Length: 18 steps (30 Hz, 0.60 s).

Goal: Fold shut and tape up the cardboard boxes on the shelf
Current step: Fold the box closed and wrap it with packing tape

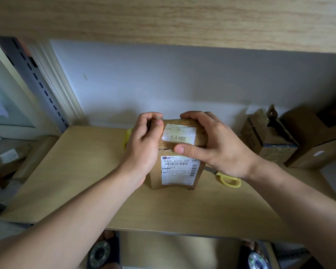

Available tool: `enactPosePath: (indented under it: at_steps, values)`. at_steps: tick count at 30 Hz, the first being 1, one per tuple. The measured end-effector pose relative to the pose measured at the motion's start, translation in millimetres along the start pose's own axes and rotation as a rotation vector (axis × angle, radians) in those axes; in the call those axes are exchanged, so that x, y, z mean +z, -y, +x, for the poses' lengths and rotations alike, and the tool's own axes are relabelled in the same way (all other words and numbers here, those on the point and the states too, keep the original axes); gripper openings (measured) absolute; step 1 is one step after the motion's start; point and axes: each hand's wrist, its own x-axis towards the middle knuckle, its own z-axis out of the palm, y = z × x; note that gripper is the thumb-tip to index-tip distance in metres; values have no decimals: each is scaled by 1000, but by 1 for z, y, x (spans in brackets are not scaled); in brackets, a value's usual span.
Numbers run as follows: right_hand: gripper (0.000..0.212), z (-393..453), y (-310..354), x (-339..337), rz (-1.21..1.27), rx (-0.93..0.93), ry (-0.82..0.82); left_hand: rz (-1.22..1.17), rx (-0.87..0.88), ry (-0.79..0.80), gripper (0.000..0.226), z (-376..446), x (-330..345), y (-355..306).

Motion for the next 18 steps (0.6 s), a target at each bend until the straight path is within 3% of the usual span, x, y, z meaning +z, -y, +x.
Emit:
enactPosePath:
  at_steps: [11,14,18]
  values:
    - [89,1,-3,-15,-125,-69,119,29,25,29,13,1,-3,3]
    - [101,-4,3,-8,-51,-8,65,25,26,18,12,1,-1,3]
    - [109,-6,15,10,-57,48,-133,45,24,-2,19,1,1,3]
